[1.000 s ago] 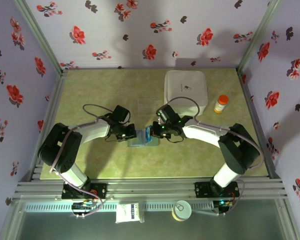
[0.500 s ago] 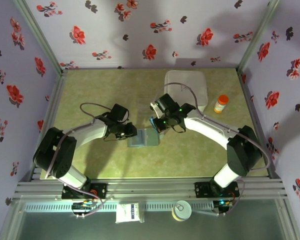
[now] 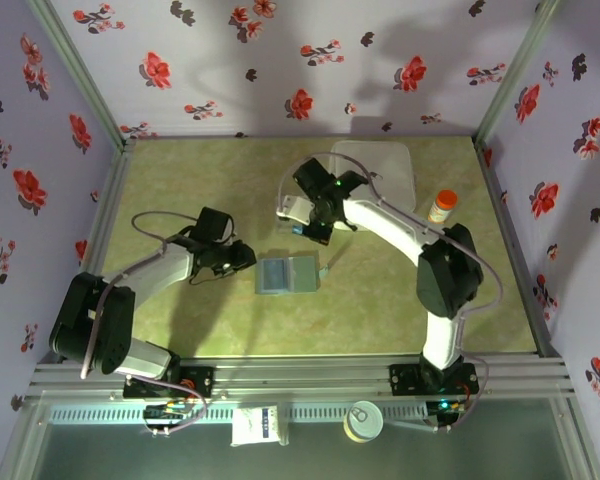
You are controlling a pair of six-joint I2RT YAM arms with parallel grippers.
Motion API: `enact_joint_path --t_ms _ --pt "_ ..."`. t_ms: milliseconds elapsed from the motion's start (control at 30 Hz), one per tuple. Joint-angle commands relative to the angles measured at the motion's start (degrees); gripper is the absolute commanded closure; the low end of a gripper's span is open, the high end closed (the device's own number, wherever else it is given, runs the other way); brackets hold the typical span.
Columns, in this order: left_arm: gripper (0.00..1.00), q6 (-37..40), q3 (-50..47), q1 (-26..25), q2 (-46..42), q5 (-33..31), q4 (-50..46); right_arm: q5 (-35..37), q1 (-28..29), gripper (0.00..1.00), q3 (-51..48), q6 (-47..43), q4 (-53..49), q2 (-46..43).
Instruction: Take the credit cards out of the card holder
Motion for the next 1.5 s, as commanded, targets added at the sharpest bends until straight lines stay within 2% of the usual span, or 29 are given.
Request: enact_joint_path --t_ms 0,333,500,933,1467 --pt "0.77 1.4 -1.1 2.3 -1.2 2.6 1.1 -3.5 -1.9 1.00 9.0 -7.2 -8.4 5.1" --pt "0.77 3.9 0.8 6.6 0.1 6.3 -0.5 -10.1 -4.4 1.00 36.3 -10.5 -21.6 21.3" --pt "0.77 5.7 1.8 8.3 1.1 6.8 -1.9 -10.8 -5.6 1.00 42.9 -11.7 -22.5 25.7" --pt "0.77 5.3 0.8 9.6 3.3 6.7 -0.1 -13.5 -6.9 1.00 45.7 -14.5 -21.3 31.6" --pt "0.76 3.7 -2.2 9.7 0.2 5.6 0.6 -17.7 -7.0 1.00 45.8 -18.2 -28.8 34.6"
